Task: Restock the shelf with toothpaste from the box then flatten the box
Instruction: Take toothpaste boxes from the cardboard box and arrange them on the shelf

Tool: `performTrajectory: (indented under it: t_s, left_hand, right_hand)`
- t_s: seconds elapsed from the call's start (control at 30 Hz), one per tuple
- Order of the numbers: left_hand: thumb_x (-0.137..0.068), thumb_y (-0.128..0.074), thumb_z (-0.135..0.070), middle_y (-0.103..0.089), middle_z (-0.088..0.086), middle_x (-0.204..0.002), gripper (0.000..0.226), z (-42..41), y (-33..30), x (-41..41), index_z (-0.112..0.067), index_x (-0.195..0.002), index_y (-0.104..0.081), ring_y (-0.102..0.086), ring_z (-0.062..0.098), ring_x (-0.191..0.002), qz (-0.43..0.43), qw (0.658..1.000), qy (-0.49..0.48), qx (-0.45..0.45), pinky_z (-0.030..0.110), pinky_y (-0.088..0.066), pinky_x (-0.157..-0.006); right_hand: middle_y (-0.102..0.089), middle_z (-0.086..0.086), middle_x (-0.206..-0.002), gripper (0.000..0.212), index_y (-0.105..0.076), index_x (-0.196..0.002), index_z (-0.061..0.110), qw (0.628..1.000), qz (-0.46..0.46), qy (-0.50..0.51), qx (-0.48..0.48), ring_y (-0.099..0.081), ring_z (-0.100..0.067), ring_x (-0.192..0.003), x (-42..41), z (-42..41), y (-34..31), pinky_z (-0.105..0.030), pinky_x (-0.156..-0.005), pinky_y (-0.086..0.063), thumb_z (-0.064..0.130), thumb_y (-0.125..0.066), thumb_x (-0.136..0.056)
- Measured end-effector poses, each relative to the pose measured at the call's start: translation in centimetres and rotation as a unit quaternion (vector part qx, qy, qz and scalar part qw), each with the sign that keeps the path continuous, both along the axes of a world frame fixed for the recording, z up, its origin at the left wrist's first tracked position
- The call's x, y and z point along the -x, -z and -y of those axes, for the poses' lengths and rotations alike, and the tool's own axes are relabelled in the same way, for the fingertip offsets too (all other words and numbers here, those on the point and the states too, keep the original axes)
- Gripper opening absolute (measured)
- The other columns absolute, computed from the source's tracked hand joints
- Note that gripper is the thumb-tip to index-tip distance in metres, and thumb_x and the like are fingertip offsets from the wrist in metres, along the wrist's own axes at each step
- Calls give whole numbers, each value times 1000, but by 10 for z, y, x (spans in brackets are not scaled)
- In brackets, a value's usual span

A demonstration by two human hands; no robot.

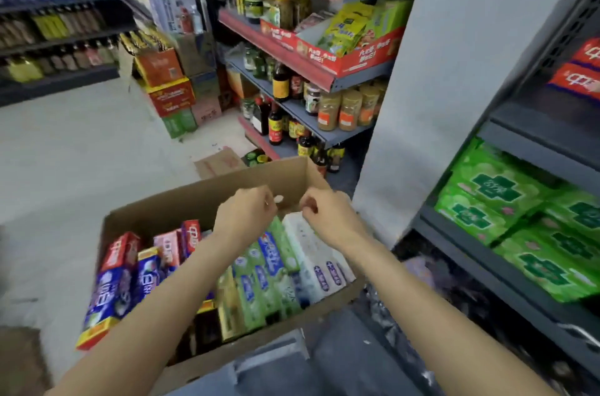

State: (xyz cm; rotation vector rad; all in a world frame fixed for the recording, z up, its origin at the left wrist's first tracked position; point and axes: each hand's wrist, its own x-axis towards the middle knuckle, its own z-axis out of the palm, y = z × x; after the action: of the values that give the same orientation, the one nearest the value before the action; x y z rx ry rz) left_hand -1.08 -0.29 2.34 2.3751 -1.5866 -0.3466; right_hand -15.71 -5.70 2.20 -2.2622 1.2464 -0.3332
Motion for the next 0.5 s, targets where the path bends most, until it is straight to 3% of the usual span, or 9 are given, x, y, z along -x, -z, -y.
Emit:
performTrajectory:
  t_s: [0.07,0.13,0.23,0.33,0.4,0.5]
  left_hand:
    - [-91,-44,-22,-63,10,-101,21,-24,16,-36,-13,-100,-61,-59,34,-96,13,999,-1,-32,35,-46,-75]
    - [-90,-48,-22,-58,12,-114,26,-46,31,-68,-11,-112,-58,-53,33,-111,35,997,11,-64,39,-46,-87]
    - [-92,-50,-30,-48,13,-126,38,-75,49,-104,-9,-124,-49,-42,33,-122,107,988,4,-114,44,-38,-96]
    - [-90,-52,-34,-45,15,-129,46,-94,61,-128,-6,-127,-46,-41,35,-123,97,988,-10,-121,45,-36,-99]
    - [-89,-55,-35,-43,19,-132,54,-102,67,-140,-3,-131,-42,-40,36,-125,70,986,-19,-148,43,-36,-102]
    - [-91,-56,-31,-35,25,-140,69,-108,77,-148,10,-139,-27,-37,36,-129,98,978,14,-184,37,-35,-105]
  right_hand:
    - [-61,-3,-88,17,-62,-101,12,999,-7,4,-42,-57,-22,-80,-34,-24,18,-31,-59,-43,15,-47,-94]
    - [-59,-5,-88,19,-61,-106,8,995,6,16,-93,-57,-24,-84,-64,-45,37,-33,-69,-45,11,-47,-93]
    - [-64,-16,-110,28,-58,-115,1,990,-1,29,-136,-58,-31,-106,-105,-73,61,-35,-87,-45,7,-48,-89]
    - [-57,-17,-124,41,-53,-128,7,989,-12,12,-147,-51,-31,-117,-137,-95,78,-36,-95,-42,9,-53,-88]
    - [-45,-16,-132,46,-47,-134,14,988,-41,-12,-147,-39,-30,-127,-153,-105,89,-36,-101,-36,16,-56,-88]
    - [-26,-14,-142,50,-44,-134,15,986,-132,16,-99,-23,-30,-134,-169,-116,102,-43,-105,-32,35,-57,-90]
